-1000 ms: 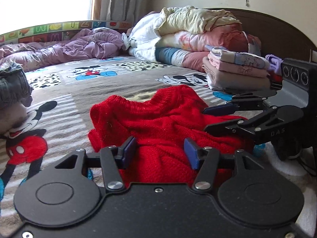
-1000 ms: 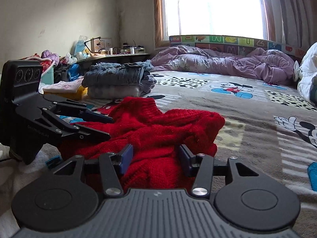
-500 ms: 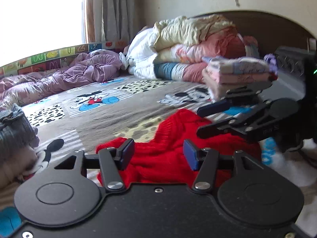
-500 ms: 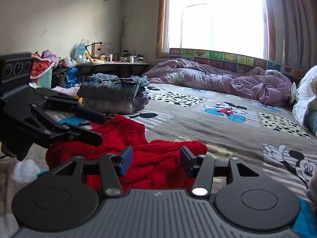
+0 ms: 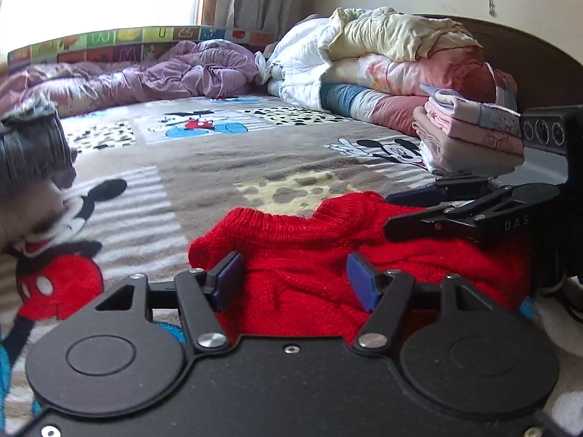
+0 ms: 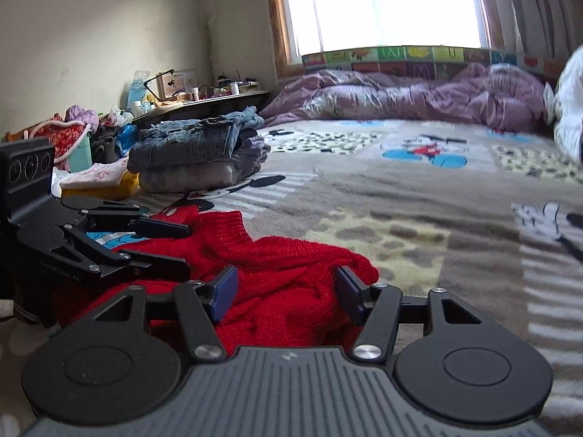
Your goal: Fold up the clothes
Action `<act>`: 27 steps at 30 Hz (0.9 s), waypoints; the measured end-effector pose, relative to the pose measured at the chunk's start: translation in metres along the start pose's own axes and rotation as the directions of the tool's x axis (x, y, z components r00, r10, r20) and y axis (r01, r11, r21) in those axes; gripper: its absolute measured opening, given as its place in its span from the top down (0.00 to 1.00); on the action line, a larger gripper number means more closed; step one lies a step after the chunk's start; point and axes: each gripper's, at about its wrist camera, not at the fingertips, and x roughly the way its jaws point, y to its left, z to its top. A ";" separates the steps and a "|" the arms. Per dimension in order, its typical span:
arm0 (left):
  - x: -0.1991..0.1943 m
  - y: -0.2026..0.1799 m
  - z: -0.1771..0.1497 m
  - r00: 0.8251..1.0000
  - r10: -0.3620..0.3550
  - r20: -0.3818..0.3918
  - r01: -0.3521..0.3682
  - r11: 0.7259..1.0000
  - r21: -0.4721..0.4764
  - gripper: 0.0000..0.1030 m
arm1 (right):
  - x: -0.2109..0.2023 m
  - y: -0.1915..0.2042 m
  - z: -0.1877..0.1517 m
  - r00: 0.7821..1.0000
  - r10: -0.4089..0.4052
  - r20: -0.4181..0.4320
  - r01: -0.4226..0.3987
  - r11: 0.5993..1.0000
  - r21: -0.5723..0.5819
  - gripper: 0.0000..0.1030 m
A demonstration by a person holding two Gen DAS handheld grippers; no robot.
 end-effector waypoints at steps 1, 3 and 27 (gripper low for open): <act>0.002 0.003 0.000 1.000 -0.006 -0.005 0.006 1.000 -0.017 0.35 | 0.002 -0.002 -0.001 1.000 0.004 -0.006 -0.003 1.000 0.014 0.42; 0.003 0.006 -0.001 1.000 -0.015 -0.006 0.015 0.999 -0.032 0.35 | 0.005 -0.004 -0.002 1.000 0.007 -0.016 -0.006 0.999 0.032 0.42; -0.061 0.041 -0.015 0.991 -0.064 0.113 0.119 0.800 -0.588 0.24 | -0.049 -0.026 -0.039 0.998 0.050 0.029 -0.058 0.791 0.609 0.23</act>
